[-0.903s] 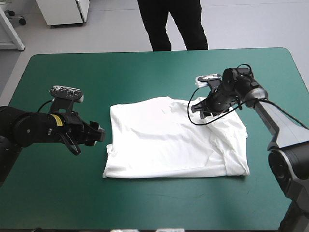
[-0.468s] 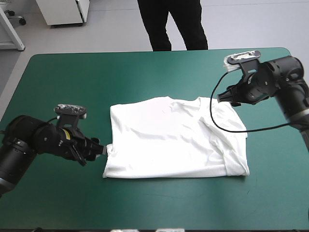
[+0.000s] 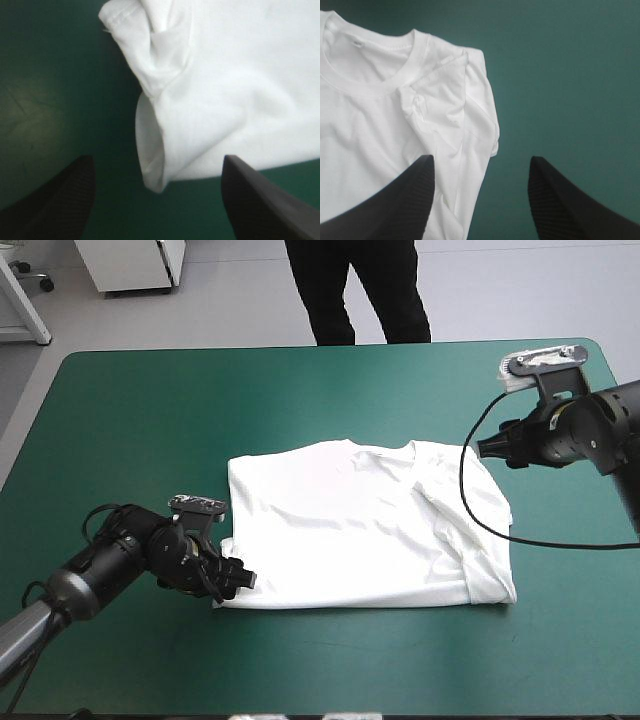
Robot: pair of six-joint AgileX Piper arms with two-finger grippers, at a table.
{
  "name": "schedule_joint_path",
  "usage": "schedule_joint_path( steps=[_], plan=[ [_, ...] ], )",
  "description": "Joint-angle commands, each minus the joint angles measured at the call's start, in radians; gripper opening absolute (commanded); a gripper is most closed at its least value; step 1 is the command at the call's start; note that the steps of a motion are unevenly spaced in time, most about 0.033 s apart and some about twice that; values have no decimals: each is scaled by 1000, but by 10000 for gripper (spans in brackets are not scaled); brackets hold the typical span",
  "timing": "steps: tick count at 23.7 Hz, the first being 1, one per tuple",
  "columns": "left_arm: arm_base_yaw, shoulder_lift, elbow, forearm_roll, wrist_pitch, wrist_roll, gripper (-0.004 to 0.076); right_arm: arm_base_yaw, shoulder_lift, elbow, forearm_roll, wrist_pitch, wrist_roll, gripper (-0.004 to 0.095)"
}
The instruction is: Fold the cloth
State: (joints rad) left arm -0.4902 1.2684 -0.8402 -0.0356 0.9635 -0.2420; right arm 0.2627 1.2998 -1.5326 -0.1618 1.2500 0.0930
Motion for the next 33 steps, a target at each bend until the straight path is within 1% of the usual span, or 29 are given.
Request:
schedule_joint_path(
  steps=[1, 7, 10, 12, 15, 16, 17, 18, 20, 23, 26, 33],
  plan=[
    [-10, 56, -21, 3, -37, -10, 511, -2, -47, 40, -23, -3, 0, 533],
    [-10, 168, -21, 5, -53, -8, 511, -2, -134, 212, -29, -34, 38, 533],
    [-10, 210, -21, -3, -64, -4, 509, -2, -212, 334, 25, -91, 70, 533],
    [-10, 226, -21, -23, -72, -1, 481, -2, -248, 393, 50, -112, 84, 533],
    [-10, 254, -11, -30, -90, -1, 264, -2, -313, 545, 109, -118, 107, 533],
    [-10, 264, -10, -32, -96, -1, 172, -2, -316, 601, 124, -133, 107, 533],
    [-10, 270, -10, -34, -98, -1, 123, -2, -314, 632, 128, -152, 107, 533],
    [-10, 275, -9, -34, -100, 3, 52, -2, -310, 676, 141, -187, 121, 534],
    [-10, 275, -6, -36, -105, 3, -2, -2, -304, 718, 143, -239, 141, 542],
    [-10, 275, -6, -51, -113, 6, -9, -2, -267, 789, 124, -301, 166, 543],
    [-10, 275, -6, -62, -113, 10, -9, -2, -194, 798, 72, -364, 201, 542],
    [-10, 275, -6, -62, -97, 10, -9, -2, -49, 798, 63, -394, 211, 540]
  ],
)
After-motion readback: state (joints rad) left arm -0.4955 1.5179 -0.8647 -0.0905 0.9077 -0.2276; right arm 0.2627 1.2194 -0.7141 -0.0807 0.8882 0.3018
